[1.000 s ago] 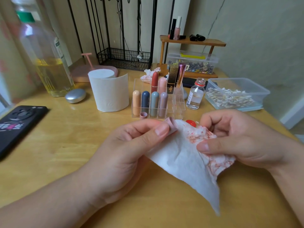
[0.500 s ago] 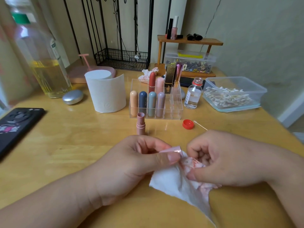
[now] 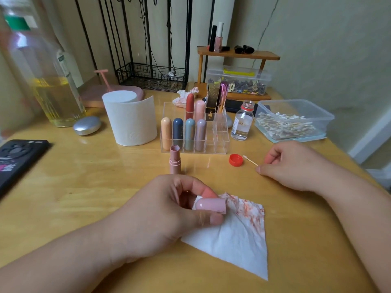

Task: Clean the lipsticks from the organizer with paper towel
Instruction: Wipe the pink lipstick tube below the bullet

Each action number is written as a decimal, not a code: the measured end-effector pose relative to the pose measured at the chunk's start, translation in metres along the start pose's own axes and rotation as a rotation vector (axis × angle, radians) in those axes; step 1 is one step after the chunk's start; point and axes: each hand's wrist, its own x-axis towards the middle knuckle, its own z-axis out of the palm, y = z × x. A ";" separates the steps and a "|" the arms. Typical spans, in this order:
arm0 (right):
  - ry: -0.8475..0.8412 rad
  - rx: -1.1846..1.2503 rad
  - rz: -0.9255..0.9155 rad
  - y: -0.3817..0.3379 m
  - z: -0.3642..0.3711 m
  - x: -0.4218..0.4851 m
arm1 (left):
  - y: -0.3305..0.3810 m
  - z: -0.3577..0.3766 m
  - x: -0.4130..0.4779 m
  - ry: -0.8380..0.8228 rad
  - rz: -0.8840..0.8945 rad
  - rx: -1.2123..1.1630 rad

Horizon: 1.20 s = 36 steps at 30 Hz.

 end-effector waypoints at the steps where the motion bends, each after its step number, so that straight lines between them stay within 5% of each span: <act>1: 0.005 -0.007 -0.017 -0.001 0.000 0.000 | 0.000 0.000 0.000 0.001 -0.008 -0.013; 9: -0.004 -0.141 -0.112 -0.002 0.000 -0.001 | 0.000 -0.001 0.000 -0.035 -0.004 -0.067; 15: 0.069 0.291 -0.214 0.000 -0.007 0.001 | 0.000 -0.001 0.001 -0.045 -0.004 -0.092; 36: 0.075 0.315 -0.162 -0.001 0.011 0.013 | -0.002 0.001 0.001 -0.082 0.015 -0.150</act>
